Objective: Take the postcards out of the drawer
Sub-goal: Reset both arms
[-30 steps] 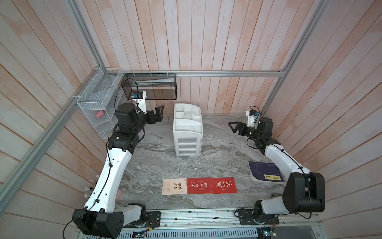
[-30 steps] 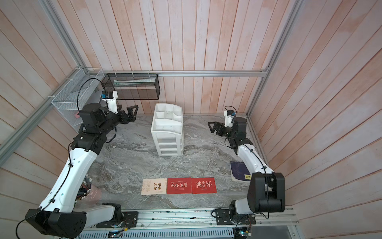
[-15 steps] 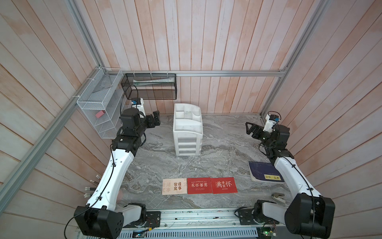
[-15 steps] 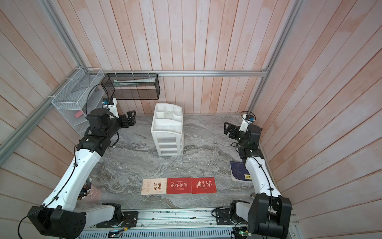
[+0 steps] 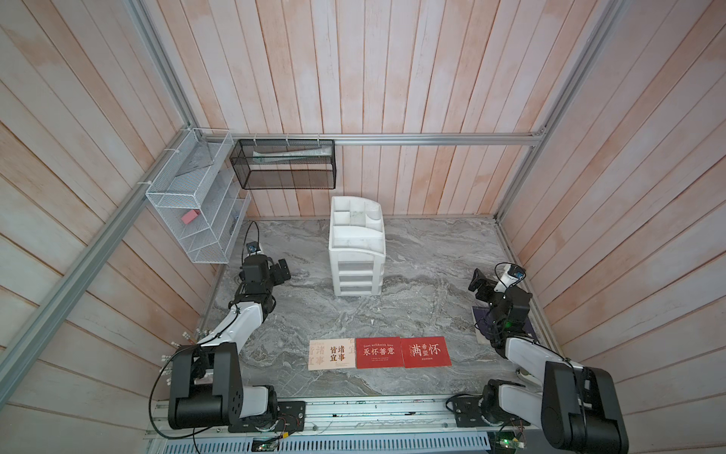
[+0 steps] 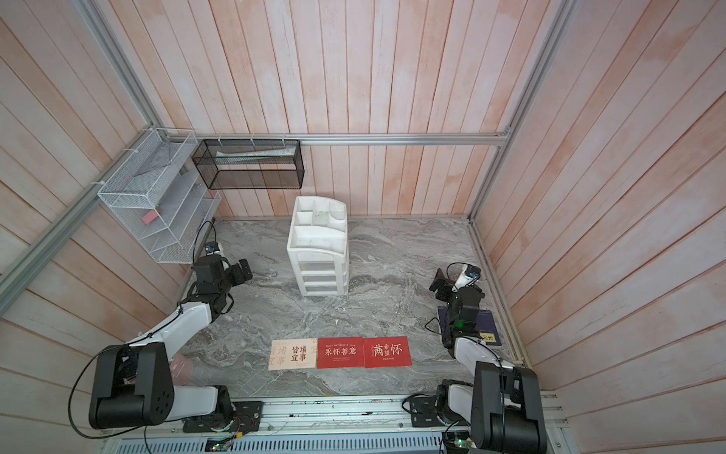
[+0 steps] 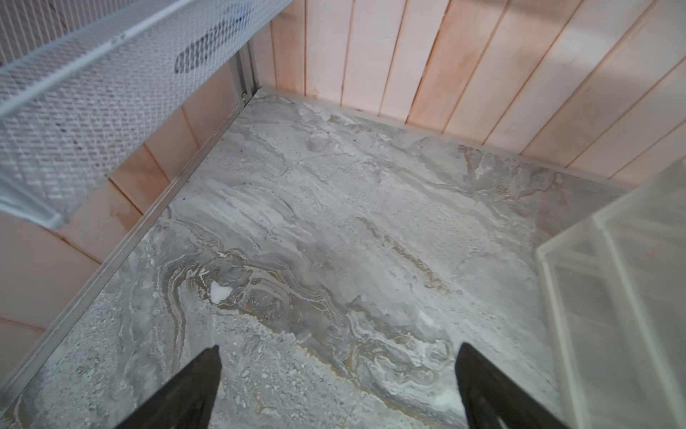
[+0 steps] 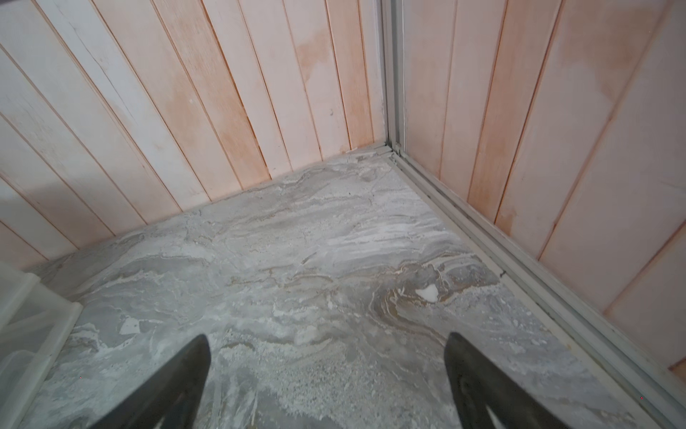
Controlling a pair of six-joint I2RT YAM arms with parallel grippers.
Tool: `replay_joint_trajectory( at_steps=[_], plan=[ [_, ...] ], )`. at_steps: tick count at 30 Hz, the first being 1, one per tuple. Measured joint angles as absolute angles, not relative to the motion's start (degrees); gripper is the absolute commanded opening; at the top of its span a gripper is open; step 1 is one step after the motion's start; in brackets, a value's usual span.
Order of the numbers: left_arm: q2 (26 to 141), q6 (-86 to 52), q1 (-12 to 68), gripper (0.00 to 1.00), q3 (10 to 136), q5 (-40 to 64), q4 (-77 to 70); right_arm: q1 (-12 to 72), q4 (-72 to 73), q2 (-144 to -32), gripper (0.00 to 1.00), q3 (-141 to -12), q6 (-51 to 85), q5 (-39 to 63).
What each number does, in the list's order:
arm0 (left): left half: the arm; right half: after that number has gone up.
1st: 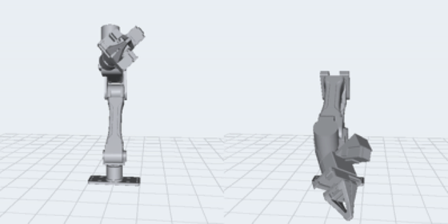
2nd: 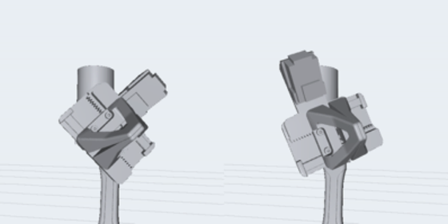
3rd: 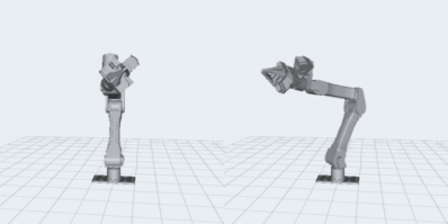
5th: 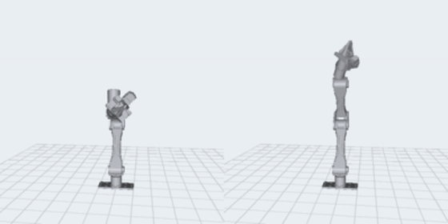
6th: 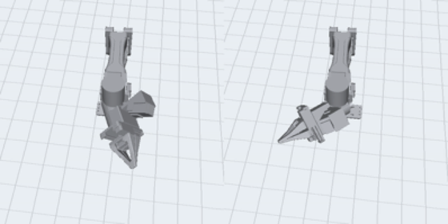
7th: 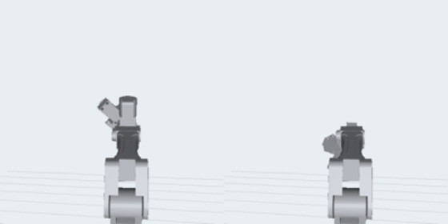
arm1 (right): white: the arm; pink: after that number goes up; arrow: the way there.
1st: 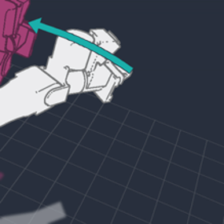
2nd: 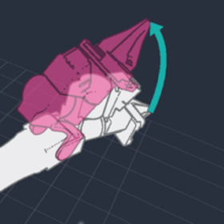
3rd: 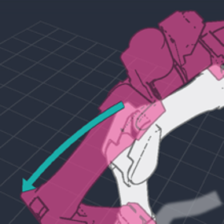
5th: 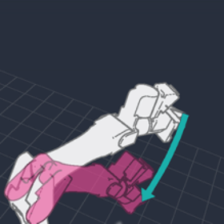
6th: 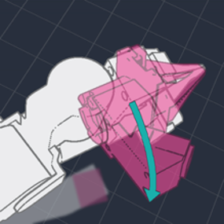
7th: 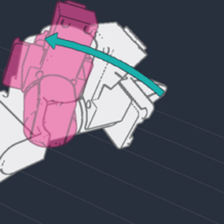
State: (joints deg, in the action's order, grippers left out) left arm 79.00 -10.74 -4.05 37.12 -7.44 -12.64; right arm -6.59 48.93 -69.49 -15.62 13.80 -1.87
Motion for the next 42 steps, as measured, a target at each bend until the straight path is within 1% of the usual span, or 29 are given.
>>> replay_joint_trajectory(
  at_steps=[5,9,16,22,25,27,30,36,42],
  plan=[
    [81.2,-10.0,-5.1,1.00,29.1,-6.6,-25.7,-6.6,55.8,-72.8,0.98,-15.2,12.8,-1.6],
    [82.2,-8.7,-5.1,1.00,23.3,-4.8,-37.1,-6.6,57.6,-73.4,0.98,-15.2,11.7,-1.4],
    [82.3,-6.5,-5.1,1.00,18.2,1.7,-51.2,-6.6,61.4,-74.1,0.98,-12.8,8.9,-0.6],
    [83.1,-4.4,-5.1,1.00,14.5,6.2,-60.5,-6.6,68.4,-78.8,0.98,-8.6,6.9,1.1],
    [85.3,-3.8,-5.1,1.00,13.0,7.6,-65.3,-6.6,75.4,-83.0,0.98,-7.6,5.7,3.1],
    [87.4,-3.5,-5.1,1.00,12.0,8.5,-68.4,-6.5,82.0,-88.3,0.98,-6.2,5.2,4.9],
    [88.4,-2.9,-5.1,1.00,12.4,9.3,-68.3,-6.5,83.6,-90.1,0.98,-4.4,4.5,6.0],
    [88.5,-2.5,-4.0,1.00,15.8,7.4,-66.3,-6.5,82.0,-89.5,0.98,-9.9,4.5,5.9],
    [88.5,-2.5,-3.8,1.00,15.8,6.8,-65.7,-6.5,81.3,-89.5,0.98,-10.1,4.7,5.1]
  ],
)
